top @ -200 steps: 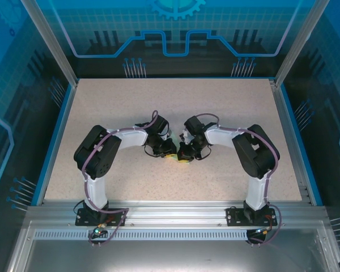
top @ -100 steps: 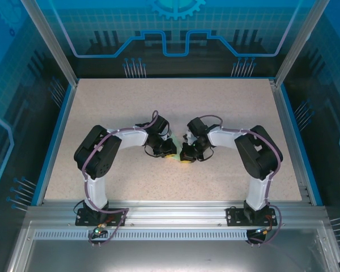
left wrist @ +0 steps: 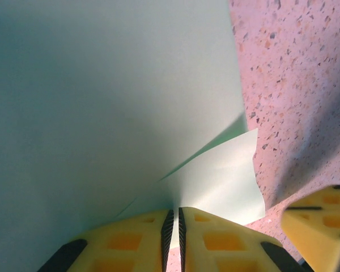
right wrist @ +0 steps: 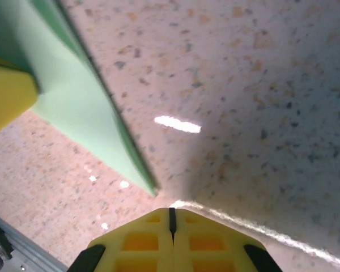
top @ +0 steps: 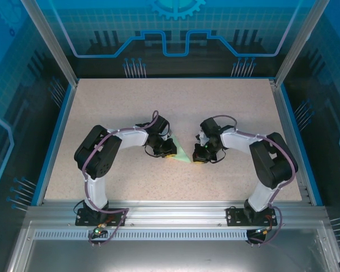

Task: Fold a paper plane with a square sheet of paper (fold left side to right side)
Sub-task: Third fold the triangle at the center of the table.

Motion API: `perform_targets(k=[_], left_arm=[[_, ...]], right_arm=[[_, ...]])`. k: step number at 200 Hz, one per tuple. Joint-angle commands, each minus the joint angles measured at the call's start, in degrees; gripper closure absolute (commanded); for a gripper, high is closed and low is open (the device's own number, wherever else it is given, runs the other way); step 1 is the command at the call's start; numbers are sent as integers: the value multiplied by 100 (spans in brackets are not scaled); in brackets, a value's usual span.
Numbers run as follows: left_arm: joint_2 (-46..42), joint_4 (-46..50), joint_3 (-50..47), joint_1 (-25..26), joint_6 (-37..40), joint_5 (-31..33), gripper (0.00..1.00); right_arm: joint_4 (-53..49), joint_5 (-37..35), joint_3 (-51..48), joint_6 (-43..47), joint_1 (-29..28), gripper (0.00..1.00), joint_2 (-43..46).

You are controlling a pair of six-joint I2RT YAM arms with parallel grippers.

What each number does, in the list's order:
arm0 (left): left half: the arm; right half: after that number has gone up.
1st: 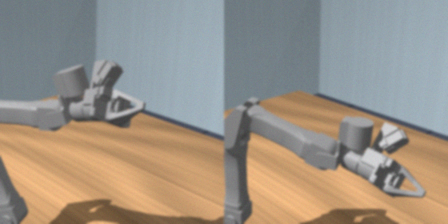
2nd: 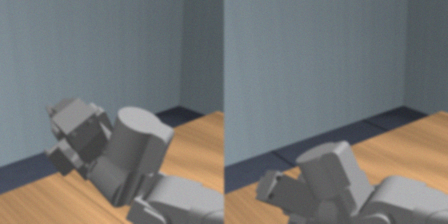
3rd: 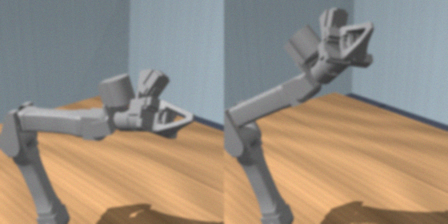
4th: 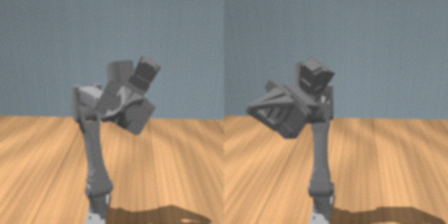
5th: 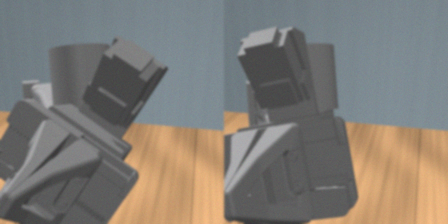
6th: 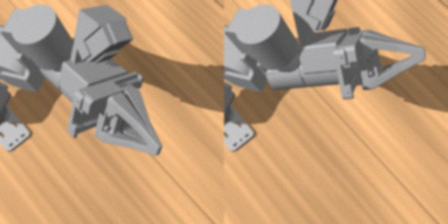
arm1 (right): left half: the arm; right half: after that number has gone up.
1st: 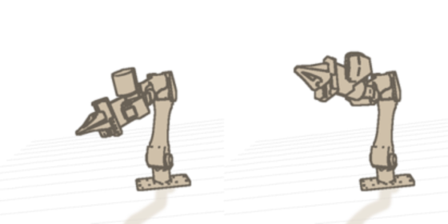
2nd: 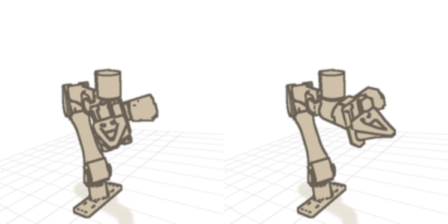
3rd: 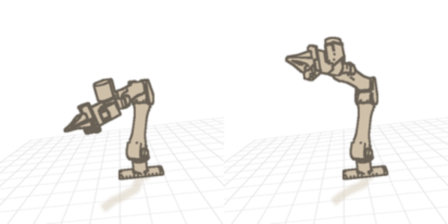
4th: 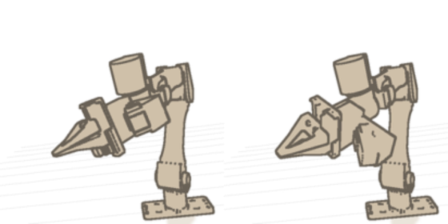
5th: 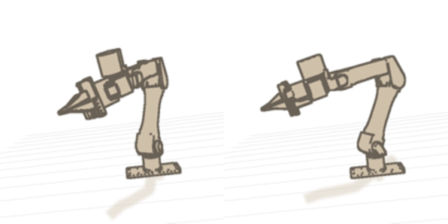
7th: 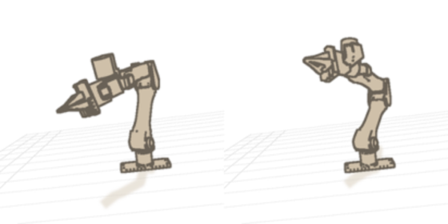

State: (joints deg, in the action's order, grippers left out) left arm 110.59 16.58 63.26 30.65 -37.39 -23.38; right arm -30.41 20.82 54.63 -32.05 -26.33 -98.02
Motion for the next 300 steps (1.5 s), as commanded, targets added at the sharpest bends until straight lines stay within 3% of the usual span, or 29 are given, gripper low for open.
perform_targets(k=[1,33,66,146,182,239,300], left_arm=[[315,437,-106,33,3,527,82],[232,469,-131,36,12,550,82],[118,469,-124,36,17,527,82],[-296,463,132,340,18,148,79],[-155,465,347,473,-79,-52,83],[-662,1012,459,429,37,622,79],[-367,570,419,441,-189,60,82]], right_arm=[[-67,158,304,116,-125,100,169],[295,256,588,-66,-477,100,-417],[35,-114,740,-22,-550,100,-838],[-84,-416,311,-19,-478,100,-927],[-70,-411,331,-7,-479,100,-964],[-104,-413,327,50,-450,100,-953],[-70,-357,341,50,-444,100,-985]])
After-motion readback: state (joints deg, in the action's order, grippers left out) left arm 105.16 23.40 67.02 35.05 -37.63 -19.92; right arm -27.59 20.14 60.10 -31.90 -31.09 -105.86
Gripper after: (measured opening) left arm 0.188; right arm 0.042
